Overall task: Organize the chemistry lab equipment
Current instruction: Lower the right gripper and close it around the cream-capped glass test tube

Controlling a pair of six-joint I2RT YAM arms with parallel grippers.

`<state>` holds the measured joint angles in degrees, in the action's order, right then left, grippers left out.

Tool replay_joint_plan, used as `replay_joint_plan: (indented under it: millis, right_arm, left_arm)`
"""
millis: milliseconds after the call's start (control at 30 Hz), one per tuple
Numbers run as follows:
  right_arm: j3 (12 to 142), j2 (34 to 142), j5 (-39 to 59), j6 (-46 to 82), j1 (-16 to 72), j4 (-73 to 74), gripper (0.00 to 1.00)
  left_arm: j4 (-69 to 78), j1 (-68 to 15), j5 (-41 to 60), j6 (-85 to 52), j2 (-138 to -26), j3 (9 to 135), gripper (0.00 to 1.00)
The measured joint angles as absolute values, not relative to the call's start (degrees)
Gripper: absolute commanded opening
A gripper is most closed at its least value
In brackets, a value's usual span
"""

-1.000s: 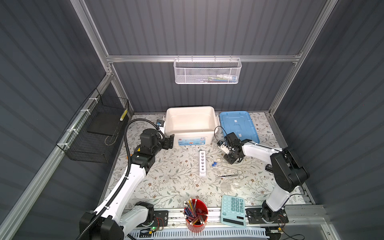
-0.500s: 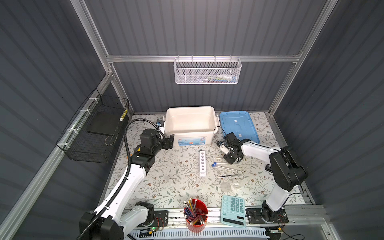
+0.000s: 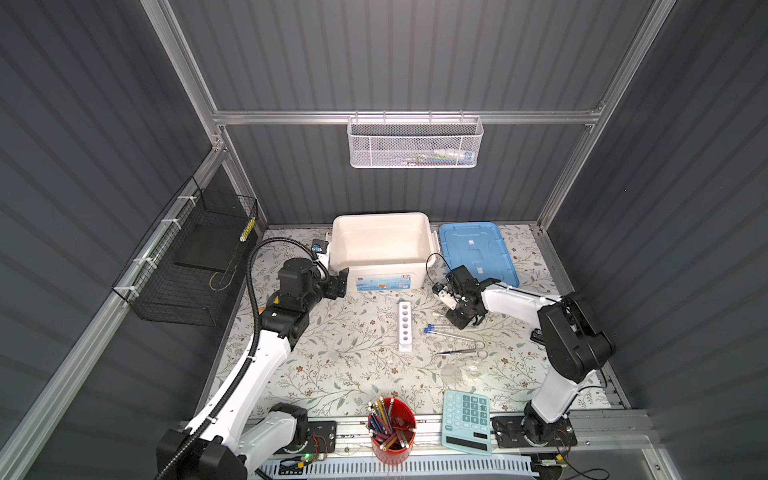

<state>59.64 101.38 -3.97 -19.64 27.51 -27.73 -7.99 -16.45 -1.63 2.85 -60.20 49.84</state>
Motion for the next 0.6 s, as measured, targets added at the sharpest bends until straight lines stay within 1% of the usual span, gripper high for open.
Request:
replay_joint_plan:
  millis: [333, 600]
  right_arm:
    - [59.66, 101.49, -3.6, -19.75, 27.53, -27.79, 0.31]
    - [59.68, 101.51, -3.9, -19.97, 27.53, -27.57, 0.26]
  left_arm:
    - [-7.97, -16.45, -1.61, 2.85, -60.2, 49.84, 0.89]
    - [-7.97, -16.47, -1.34, 2.85, -60.2, 49.84, 0.89]
